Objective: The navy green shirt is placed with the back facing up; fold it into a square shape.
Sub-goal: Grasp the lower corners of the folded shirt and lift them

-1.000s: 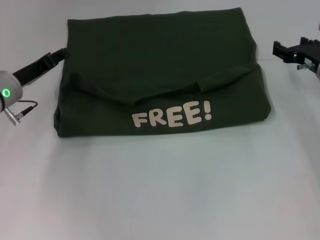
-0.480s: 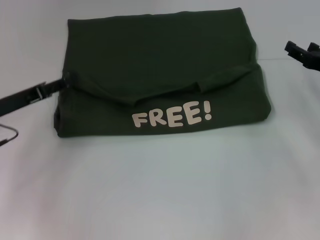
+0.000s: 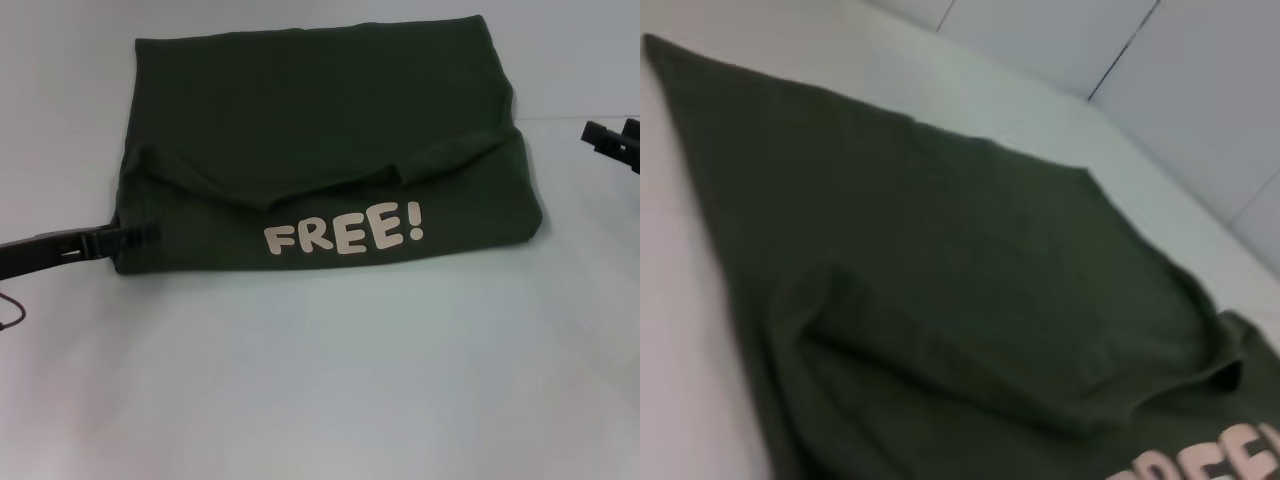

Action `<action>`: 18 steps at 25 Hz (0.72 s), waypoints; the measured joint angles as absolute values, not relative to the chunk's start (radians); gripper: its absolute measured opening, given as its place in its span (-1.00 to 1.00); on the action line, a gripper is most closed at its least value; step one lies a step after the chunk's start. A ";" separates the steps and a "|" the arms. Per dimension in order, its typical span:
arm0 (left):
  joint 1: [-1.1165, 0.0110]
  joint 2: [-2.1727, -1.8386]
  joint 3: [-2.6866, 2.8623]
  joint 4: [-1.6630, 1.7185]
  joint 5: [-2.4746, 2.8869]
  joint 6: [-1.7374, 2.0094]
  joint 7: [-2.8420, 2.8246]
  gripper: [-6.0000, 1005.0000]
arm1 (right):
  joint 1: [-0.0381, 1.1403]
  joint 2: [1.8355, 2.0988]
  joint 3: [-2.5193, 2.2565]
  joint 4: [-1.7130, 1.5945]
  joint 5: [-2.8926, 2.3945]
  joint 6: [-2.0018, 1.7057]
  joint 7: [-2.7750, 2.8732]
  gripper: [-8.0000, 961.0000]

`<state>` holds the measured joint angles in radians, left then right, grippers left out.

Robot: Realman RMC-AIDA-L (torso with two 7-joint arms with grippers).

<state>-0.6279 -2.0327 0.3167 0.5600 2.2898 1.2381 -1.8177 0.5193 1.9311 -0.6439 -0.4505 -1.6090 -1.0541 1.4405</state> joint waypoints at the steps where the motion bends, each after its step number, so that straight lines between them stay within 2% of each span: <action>1: -0.628 -2.033 0.317 0.563 2.296 1.231 -1.819 0.59 | 0.518 1.929 -0.646 -0.451 -1.618 -1.055 1.443 0.68; 8: -0.628 -2.034 0.324 0.563 2.314 1.195 -1.828 0.77 | 0.527 1.916 -0.647 -0.457 -1.687 -1.048 1.475 0.68; 18: -0.640 -2.039 0.382 0.551 2.319 1.149 -1.823 0.77 | 0.542 1.908 -0.649 -0.527 -1.865 -1.055 1.644 0.68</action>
